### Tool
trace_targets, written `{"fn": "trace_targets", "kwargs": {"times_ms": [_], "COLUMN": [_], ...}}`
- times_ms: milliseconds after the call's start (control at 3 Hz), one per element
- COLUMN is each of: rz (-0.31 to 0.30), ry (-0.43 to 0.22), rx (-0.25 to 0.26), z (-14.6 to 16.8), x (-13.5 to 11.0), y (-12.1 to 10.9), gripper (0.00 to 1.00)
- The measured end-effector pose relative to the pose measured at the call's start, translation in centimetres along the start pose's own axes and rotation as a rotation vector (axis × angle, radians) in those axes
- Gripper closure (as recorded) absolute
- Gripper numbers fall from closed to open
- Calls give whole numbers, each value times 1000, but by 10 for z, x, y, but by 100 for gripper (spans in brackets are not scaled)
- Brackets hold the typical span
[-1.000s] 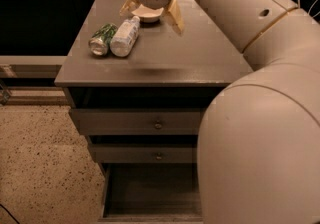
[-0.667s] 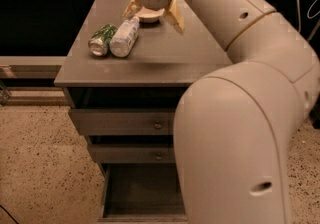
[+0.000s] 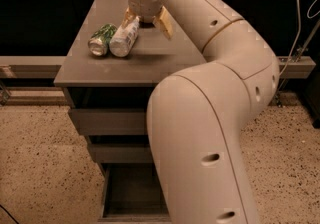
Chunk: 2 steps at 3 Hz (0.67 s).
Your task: Place blue plastic bottle into bottom drawer
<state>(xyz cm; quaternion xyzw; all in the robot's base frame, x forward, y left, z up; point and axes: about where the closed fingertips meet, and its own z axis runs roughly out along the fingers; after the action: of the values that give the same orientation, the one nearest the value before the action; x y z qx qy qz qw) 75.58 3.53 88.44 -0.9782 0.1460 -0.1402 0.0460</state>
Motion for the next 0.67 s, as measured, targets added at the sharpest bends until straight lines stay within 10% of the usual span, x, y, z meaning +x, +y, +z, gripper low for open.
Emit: {"fn": "trace_targets", "kwargs": {"times_ms": [667], "rz": [11], "ry": [-4], "rx": [-12], "z": [22], "x": [1], "y": [-24], "gripper": [10]}}
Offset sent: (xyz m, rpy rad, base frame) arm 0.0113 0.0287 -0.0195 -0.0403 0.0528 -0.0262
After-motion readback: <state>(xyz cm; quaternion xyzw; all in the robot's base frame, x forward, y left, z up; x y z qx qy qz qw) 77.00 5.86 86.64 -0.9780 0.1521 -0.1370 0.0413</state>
